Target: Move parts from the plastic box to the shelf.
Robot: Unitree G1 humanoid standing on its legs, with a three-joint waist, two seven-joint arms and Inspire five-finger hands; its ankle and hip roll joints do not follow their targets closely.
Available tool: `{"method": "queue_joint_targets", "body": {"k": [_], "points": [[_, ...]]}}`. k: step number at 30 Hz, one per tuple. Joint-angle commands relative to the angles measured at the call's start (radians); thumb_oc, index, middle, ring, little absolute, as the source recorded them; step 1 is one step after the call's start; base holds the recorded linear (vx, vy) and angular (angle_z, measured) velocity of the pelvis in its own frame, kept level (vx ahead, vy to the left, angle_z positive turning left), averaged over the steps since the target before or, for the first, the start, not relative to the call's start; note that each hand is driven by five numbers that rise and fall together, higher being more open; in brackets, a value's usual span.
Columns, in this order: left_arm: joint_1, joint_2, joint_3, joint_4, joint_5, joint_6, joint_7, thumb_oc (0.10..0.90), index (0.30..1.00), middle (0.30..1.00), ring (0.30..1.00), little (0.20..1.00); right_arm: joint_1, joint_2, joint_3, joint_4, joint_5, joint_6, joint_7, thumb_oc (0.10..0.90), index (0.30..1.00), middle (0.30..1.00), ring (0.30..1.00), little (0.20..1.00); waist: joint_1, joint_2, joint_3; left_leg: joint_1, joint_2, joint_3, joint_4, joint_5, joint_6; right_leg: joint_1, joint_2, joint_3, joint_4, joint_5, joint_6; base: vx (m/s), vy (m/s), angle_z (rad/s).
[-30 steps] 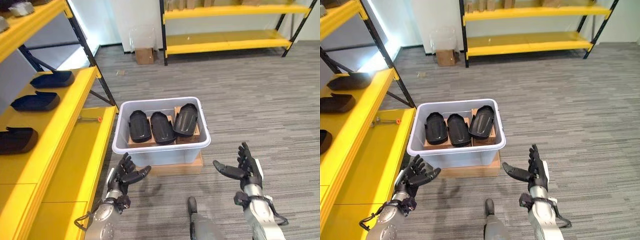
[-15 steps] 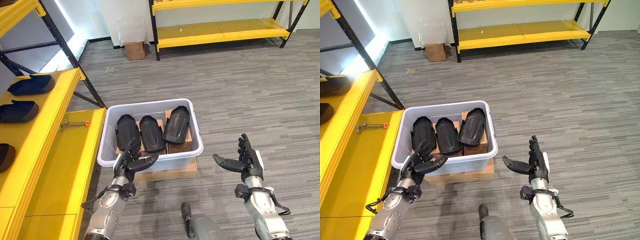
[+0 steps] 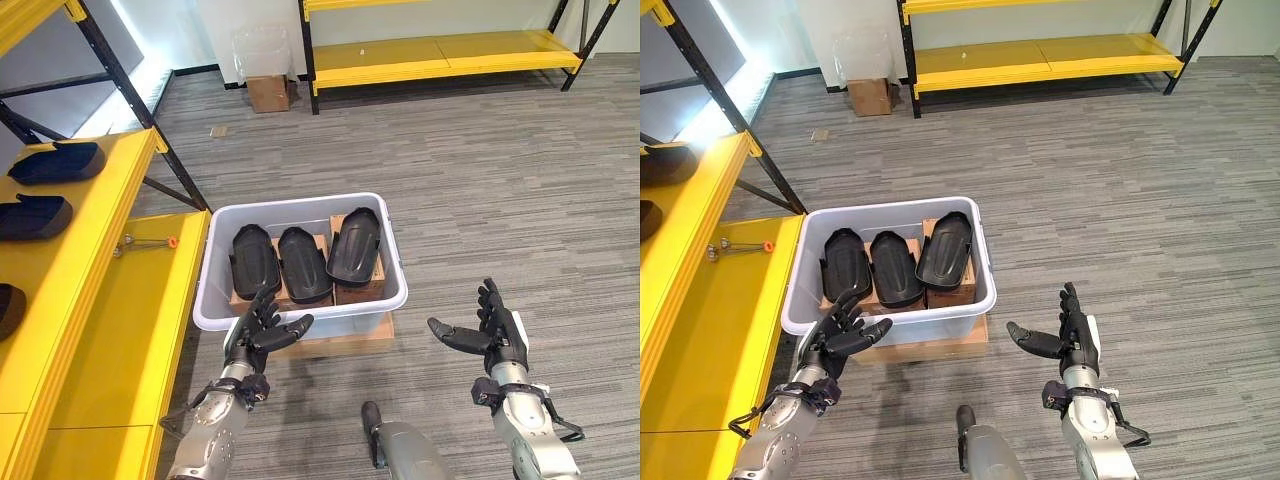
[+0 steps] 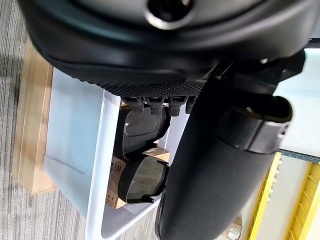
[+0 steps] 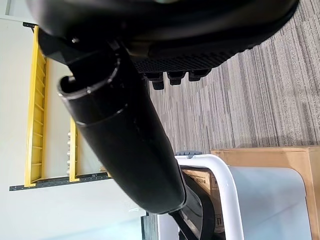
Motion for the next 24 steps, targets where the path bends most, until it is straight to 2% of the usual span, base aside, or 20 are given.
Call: {"method": "queue_joint_targets", "body": {"k": [1, 18, 21, 24], "points": [[-0.013, 0.046, 0.054, -0.115, 0.002, -0.069, -0.011, 0.9, 1.0, 1.0, 1.0, 1.0, -0.022, 0.004, -0.04, -0.143, -0.006, -0.094, -0.004, 0.9, 1.0, 1.0, 1.0, 1.0, -0.007, -0.029, -0.06, 0.003, -0.065, 0.026, -0.019, 0.008, 0.074, -0.015, -0.077, -0.008, -0.09, 0.086, 0.125, 0.0, 0.0, 0.0], [-0.006, 0.048, 0.049, -0.132, 0.004, -0.06, -0.028, 0.9, 1.0, 1.0, 1.0, 1.0, -0.005, 0.008, -0.039, -0.166, 0.0, -0.106, -0.014, 0.9, 1.0, 1.0, 1.0, 1.0, -0.015, -0.022, -0.054, 0.023, -0.068, 0.024, -0.028, -0.007, 0.076, -0.04, -0.08, -0.012, -0.074, 0.091, 0.128, 0.02, -0.015, 0.0], [0.003, 0.058, 0.053, -0.164, -0.008, -0.069, -0.027, 0.9, 1.0, 1.0, 1.0, 1.0, -0.008, -0.013, -0.054, -0.234, 0.018, -0.144, -0.005, 0.9, 1.0, 1.0, 1.0, 1.0, -0.025, 0.006, -0.041, 0.018, -0.061, 0.027, -0.032, -0.015, 0.067, -0.091, -0.082, -0.019, -0.023, 0.061, 0.109, 0.08, -0.078, -0.03], [-0.006, 0.058, 0.048, -0.167, -0.019, -0.077, -0.019, 0.9, 1.0, 1.0, 1.0, 1.0, -0.02, -0.019, -0.054, -0.249, 0.022, -0.162, -0.008, 0.9, 1.0, 1.0, 1.0, 1.0, -0.029, 0.015, -0.04, 0.013, -0.058, 0.033, -0.037, -0.012, 0.064, -0.105, -0.081, -0.021, -0.009, 0.05, 0.102, 0.04, -0.014, 0.03]]}}
